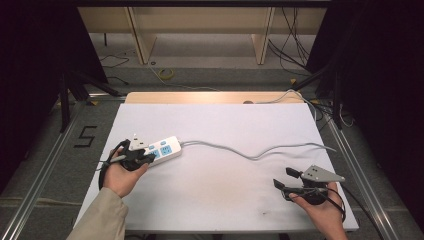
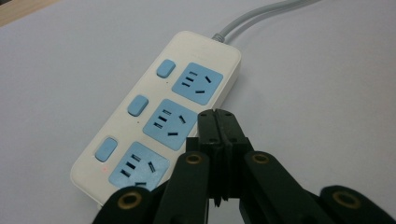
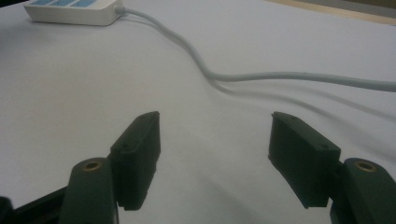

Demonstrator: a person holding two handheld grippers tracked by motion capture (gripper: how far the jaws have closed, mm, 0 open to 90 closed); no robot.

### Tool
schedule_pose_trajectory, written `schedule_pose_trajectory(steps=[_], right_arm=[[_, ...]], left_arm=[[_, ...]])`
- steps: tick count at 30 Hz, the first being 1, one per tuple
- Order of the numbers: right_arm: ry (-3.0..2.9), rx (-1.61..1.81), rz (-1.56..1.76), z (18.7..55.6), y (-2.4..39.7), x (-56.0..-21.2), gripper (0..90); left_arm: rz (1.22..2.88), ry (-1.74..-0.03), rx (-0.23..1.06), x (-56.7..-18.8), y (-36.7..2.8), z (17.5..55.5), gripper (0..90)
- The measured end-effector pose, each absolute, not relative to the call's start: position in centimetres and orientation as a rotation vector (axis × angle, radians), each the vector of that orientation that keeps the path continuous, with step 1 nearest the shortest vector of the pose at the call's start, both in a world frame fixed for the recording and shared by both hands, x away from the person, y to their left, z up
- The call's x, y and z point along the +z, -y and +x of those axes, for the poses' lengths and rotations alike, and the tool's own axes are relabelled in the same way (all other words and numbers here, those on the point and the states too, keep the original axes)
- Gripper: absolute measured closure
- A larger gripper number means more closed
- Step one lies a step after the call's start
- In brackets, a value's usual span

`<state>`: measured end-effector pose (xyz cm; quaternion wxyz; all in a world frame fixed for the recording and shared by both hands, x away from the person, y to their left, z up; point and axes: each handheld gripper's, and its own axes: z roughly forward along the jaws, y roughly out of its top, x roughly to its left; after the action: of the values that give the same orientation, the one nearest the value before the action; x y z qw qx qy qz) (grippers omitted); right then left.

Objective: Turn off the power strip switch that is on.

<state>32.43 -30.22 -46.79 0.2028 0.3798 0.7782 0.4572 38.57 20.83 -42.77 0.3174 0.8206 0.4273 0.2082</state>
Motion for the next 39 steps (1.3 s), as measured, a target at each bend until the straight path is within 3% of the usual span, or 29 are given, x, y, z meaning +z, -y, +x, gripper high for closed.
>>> schedule_pose_trajectory(steps=[39], right_arm=[[-2.170,1.279,1.057,32.4,30.2,-46.8,34.8]], left_arm=[[2.164,-1.163,0.596,-42.1,-21.9,40.0,89.8]])
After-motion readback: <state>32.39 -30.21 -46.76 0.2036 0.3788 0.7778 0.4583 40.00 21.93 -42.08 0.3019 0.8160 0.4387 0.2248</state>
